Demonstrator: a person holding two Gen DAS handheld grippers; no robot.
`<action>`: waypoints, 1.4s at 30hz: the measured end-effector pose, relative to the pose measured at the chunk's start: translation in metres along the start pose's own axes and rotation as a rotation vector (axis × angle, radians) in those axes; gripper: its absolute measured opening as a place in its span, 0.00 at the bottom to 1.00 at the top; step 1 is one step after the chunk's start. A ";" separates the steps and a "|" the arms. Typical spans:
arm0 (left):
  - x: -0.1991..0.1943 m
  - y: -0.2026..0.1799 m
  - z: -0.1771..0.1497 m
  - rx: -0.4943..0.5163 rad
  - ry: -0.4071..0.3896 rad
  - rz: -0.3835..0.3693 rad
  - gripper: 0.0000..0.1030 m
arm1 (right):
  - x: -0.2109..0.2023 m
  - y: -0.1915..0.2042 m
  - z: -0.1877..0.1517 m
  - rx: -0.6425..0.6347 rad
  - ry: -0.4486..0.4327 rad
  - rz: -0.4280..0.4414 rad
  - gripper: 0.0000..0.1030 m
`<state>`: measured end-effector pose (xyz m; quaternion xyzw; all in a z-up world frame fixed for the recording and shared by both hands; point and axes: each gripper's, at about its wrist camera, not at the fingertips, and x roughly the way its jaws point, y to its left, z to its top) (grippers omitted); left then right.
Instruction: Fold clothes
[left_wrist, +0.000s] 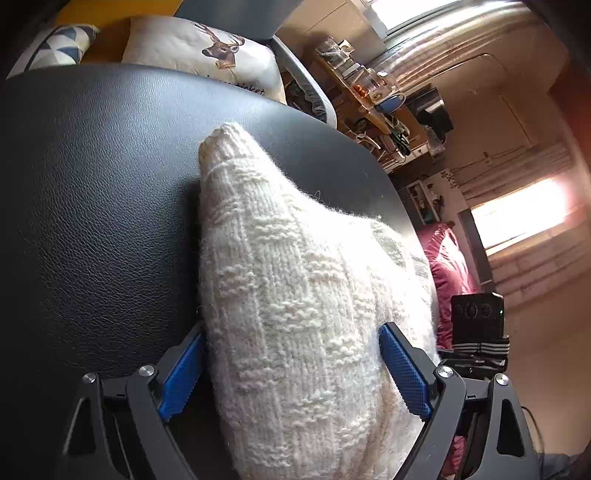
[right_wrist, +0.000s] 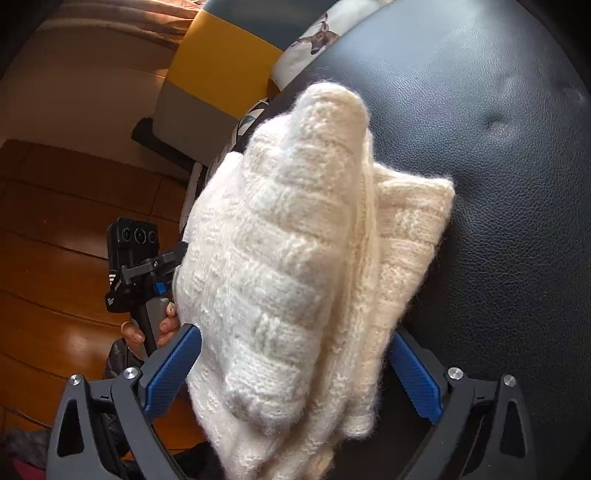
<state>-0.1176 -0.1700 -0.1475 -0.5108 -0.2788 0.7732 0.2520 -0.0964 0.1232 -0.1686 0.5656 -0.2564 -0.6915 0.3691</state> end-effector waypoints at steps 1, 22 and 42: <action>0.001 0.001 0.000 0.000 0.002 -0.005 0.89 | 0.000 0.002 -0.001 -0.010 -0.004 -0.014 0.97; -0.041 -0.010 -0.046 0.053 -0.168 0.113 0.49 | 0.028 0.028 -0.020 -0.036 -0.057 0.000 0.37; -0.197 0.024 -0.126 -0.030 -0.508 0.352 0.48 | 0.176 0.169 -0.003 -0.300 0.153 0.143 0.36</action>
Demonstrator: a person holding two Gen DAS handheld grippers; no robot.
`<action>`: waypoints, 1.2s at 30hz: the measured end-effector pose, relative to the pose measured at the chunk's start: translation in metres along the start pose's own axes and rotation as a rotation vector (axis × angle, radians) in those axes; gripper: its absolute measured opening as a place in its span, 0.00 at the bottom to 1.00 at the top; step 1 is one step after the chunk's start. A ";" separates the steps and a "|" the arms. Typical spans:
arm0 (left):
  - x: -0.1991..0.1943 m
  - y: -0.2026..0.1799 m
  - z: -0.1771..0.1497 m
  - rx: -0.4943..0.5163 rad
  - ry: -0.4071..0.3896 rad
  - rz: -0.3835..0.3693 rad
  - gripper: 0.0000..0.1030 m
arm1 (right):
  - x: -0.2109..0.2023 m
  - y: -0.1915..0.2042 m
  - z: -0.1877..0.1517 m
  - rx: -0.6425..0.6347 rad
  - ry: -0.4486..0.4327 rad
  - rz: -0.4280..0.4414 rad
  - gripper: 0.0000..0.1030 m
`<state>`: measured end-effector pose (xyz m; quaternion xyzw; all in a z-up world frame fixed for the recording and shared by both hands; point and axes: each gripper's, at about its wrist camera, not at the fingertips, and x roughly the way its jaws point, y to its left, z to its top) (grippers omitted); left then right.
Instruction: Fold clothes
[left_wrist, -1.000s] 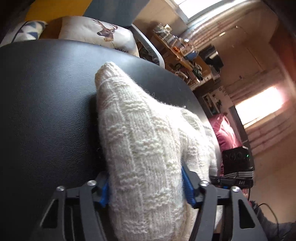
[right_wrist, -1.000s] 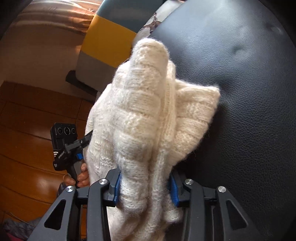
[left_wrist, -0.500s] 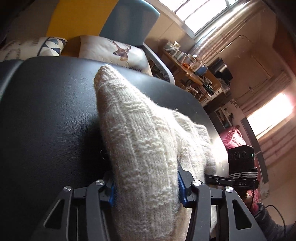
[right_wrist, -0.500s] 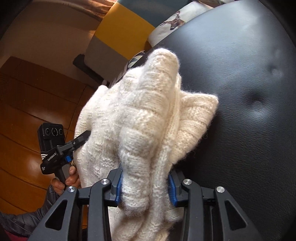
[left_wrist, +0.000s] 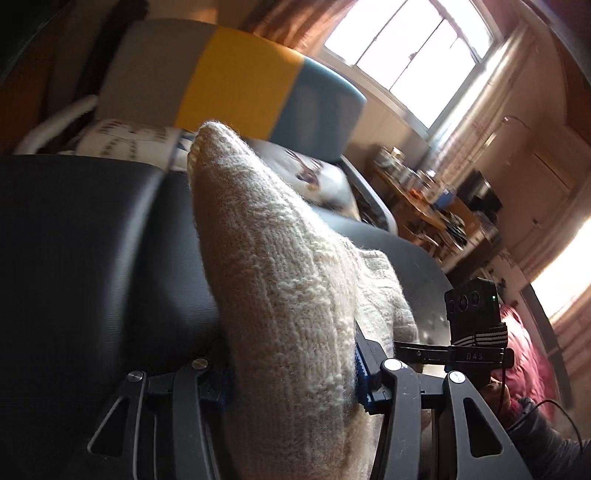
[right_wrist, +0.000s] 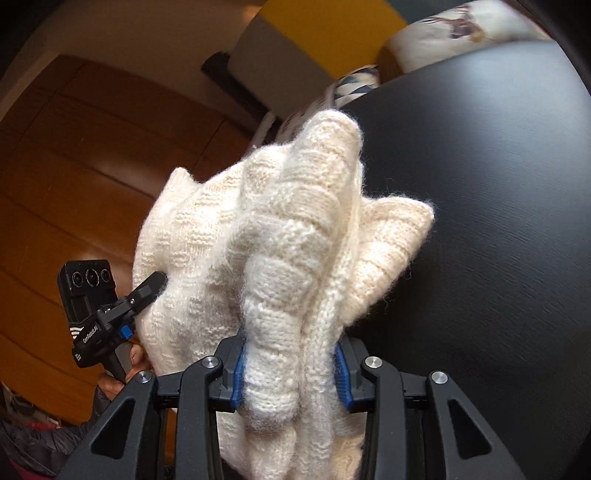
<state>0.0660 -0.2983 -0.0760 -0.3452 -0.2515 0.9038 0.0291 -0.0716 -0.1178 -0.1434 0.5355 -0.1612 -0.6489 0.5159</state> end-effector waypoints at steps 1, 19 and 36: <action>-0.011 0.010 0.000 -0.017 -0.021 0.023 0.48 | 0.015 0.010 0.007 -0.019 0.020 0.010 0.36; -0.156 0.241 -0.069 -0.628 -0.169 0.452 0.53 | 0.318 0.185 0.030 -0.364 0.445 -0.022 0.38; -0.209 0.250 -0.041 -0.509 -0.291 0.546 0.67 | 0.264 0.280 0.019 -0.910 0.379 -0.137 0.44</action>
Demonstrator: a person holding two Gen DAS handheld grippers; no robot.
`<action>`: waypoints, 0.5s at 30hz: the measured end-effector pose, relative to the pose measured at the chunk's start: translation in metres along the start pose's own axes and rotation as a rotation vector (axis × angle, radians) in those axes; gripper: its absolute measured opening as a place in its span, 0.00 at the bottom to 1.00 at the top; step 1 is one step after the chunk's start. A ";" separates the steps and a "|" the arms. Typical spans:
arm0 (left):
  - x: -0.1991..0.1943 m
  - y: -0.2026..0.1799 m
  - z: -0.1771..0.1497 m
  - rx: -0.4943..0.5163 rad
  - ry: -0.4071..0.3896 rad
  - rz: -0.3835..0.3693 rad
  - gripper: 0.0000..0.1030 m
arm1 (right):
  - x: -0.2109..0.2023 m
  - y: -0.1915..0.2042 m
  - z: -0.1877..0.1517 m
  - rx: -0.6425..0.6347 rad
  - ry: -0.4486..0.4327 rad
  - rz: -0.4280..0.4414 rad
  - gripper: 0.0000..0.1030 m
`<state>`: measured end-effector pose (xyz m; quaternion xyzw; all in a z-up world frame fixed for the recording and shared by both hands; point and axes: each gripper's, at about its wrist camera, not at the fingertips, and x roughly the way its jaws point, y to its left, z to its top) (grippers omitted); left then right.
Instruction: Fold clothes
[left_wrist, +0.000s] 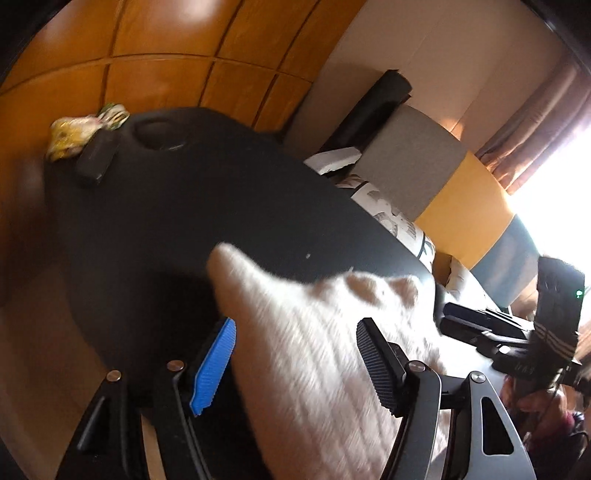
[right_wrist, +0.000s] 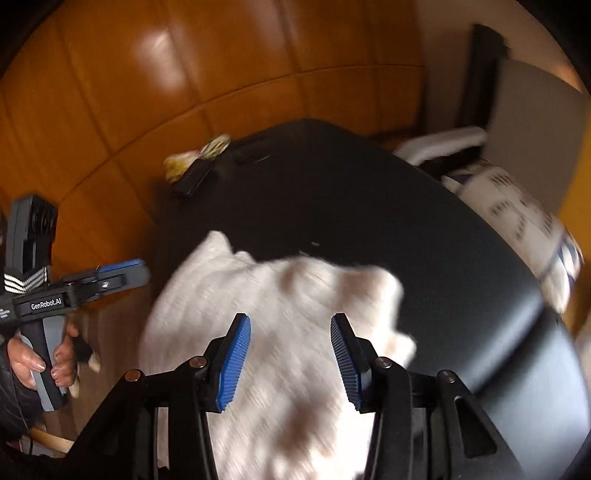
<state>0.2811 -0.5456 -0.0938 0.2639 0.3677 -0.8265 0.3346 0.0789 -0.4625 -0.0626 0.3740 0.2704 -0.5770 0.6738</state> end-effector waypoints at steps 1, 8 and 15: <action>0.008 -0.006 0.006 0.008 0.010 -0.004 0.67 | 0.012 0.004 0.006 -0.019 0.039 -0.010 0.44; 0.043 -0.045 0.013 0.054 0.133 -0.025 0.67 | 0.052 -0.017 -0.026 0.063 0.229 -0.069 0.43; 0.072 -0.068 -0.013 0.237 0.156 0.098 0.70 | 0.034 -0.032 -0.071 0.172 0.005 -0.072 0.41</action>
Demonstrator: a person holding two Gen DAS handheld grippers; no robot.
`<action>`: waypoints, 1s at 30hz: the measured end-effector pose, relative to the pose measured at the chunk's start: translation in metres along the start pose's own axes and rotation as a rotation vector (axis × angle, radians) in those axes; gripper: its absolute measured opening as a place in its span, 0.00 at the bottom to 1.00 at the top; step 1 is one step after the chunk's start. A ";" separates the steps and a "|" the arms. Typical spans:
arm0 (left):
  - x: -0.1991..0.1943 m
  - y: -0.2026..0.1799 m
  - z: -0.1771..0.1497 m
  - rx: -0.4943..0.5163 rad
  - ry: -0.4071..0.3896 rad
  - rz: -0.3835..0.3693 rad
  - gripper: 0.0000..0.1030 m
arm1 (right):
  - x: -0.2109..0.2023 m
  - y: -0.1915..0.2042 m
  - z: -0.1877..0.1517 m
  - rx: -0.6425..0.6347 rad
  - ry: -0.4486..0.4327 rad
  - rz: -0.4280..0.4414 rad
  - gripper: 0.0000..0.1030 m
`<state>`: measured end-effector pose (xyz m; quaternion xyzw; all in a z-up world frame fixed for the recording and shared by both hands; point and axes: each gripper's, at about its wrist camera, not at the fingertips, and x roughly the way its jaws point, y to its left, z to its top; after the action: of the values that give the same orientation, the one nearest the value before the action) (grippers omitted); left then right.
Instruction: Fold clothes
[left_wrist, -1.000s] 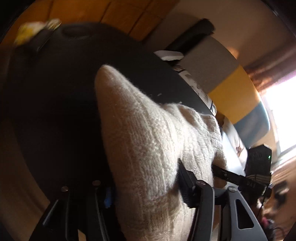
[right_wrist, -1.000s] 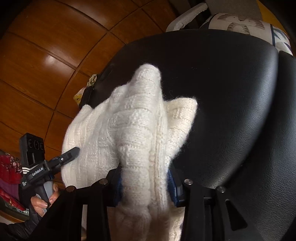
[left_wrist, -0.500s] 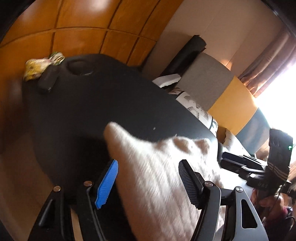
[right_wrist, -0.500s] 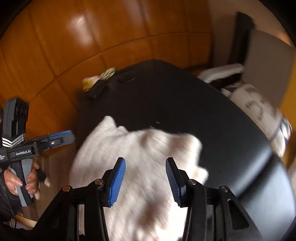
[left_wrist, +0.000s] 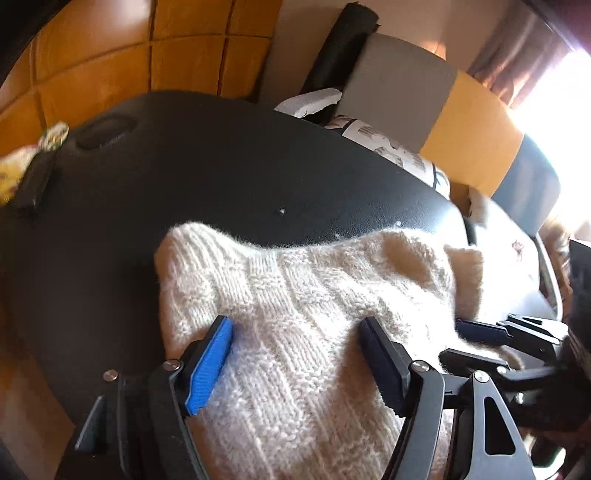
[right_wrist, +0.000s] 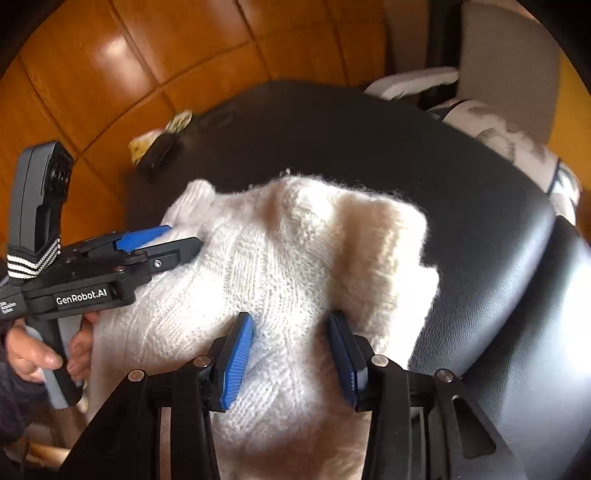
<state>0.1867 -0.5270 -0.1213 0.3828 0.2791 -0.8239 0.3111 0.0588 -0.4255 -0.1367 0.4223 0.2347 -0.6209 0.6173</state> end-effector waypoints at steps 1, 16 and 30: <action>-0.001 0.001 0.002 -0.008 0.011 -0.004 0.70 | -0.001 0.004 -0.001 -0.024 -0.015 -0.022 0.41; -0.084 -0.018 -0.077 0.001 -0.085 -0.011 0.70 | -0.063 0.034 -0.029 -0.137 -0.056 -0.021 0.41; -0.081 -0.023 -0.111 -0.168 -0.101 0.186 0.85 | -0.059 0.020 -0.076 -0.046 -0.118 -0.101 0.41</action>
<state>0.2624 -0.4108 -0.1122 0.3375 0.2944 -0.7835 0.4307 0.0885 -0.3324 -0.1248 0.3580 0.2331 -0.6695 0.6076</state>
